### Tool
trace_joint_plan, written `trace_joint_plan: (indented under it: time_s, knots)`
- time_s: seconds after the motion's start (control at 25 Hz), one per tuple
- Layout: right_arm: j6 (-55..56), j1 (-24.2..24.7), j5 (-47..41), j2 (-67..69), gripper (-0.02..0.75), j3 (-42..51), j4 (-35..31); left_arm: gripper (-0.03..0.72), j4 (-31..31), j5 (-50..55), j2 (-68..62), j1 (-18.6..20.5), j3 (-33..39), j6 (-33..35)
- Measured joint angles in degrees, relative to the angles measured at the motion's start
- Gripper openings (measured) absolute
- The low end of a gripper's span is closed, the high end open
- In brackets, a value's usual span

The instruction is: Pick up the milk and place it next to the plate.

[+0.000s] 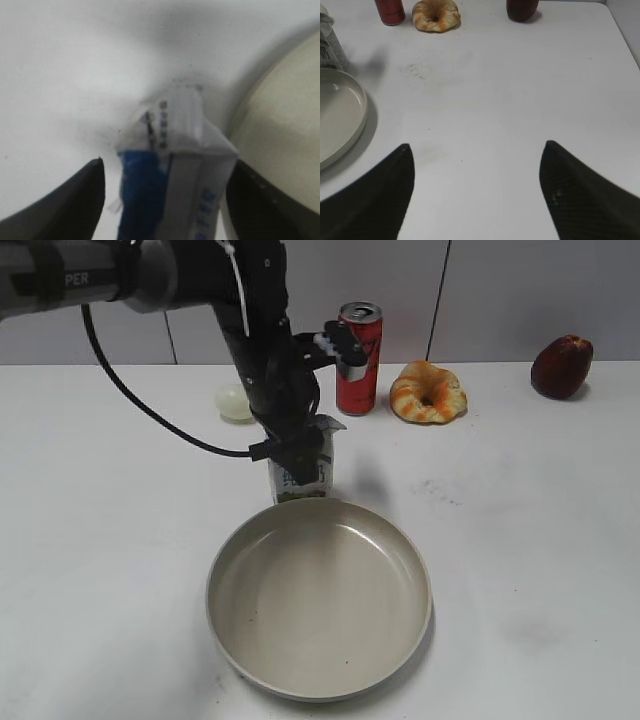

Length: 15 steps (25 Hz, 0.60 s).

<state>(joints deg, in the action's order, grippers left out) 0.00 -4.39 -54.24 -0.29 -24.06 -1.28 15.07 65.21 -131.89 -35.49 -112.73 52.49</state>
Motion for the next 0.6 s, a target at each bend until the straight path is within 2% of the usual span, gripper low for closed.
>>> trace_joint_plan:
  time_s: [0.16, 0.32, 0.48, 0.6]
  knots:
    - [0.0, 0.0, 0.0, 0.0, 0.588, 0.0, 0.0, 0.586, -5.02, 1.24, 4.71, 0.0, 0.0, -1.99]
    - [0.0, 0.0, 0.0, 0.0, 0.588, 0.0, 0.0, 0.586, -12.64, 0.29, 12.63, 1.18, 0.0, -9.65]
    - [0.0, 0.0, 0.0, 0.0, 0.588, 0.0, 0.0, 0.585, -18.75, 1.31, 18.66, 5.44, 0.0, -21.42]
    - [0.0, 0.0, 0.0, 0.0, 0.588, 0.0, 0.0, 0.585, -20.83, 3.8, 21.3, 10.37, 0.0, -30.3]
